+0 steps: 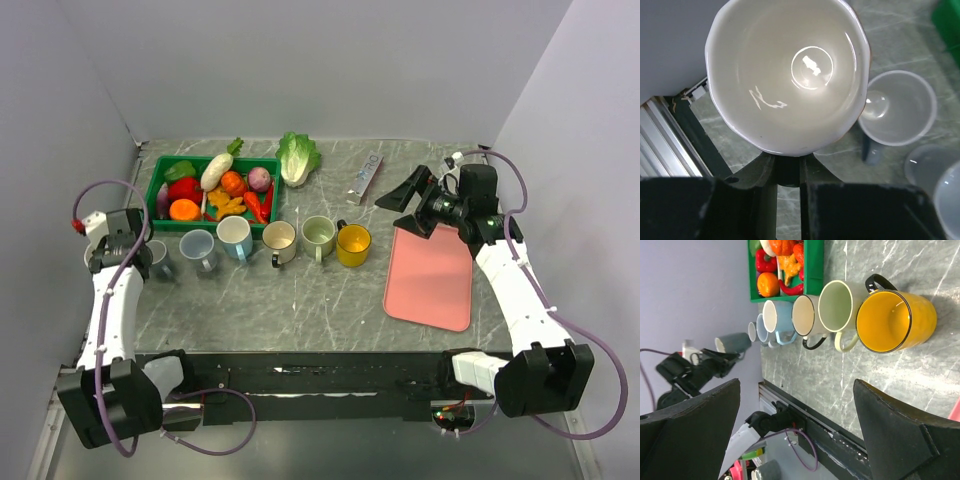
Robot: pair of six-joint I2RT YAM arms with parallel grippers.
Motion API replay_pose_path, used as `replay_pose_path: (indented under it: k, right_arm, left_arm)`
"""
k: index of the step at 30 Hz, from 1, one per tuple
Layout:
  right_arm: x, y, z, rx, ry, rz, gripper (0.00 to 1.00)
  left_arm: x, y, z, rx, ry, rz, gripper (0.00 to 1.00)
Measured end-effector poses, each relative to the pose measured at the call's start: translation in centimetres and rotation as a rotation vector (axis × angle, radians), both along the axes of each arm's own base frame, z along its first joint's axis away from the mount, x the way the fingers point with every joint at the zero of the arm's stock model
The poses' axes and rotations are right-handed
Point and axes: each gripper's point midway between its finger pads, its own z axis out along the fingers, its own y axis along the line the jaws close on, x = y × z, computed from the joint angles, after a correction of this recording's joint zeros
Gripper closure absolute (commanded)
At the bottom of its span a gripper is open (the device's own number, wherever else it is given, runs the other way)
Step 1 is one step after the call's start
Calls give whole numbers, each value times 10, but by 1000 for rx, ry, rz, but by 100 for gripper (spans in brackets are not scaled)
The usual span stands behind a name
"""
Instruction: Turn the mug right side up
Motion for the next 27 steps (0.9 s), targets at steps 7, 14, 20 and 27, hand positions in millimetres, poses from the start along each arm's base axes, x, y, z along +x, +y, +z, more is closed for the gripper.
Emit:
replay_pose_path:
  k: [7, 14, 20, 27]
  right_arm:
    - [2, -1, -3, 0, 12, -3, 0]
    - [6, -1, -13, 2, 46, 0, 0]
    - [9, -1, -18, 5, 67, -2, 0]
    - [11, -3, -17, 15, 67, -13, 0]
  left_arm:
    - [-5, 11, -26, -31, 7, 38, 99]
    - [3, 16, -44, -85, 24, 53, 99]
    - [-1, 15, -66, -144, 102, 71, 99]
    - [3, 16, -65, -159, 114, 82, 60]
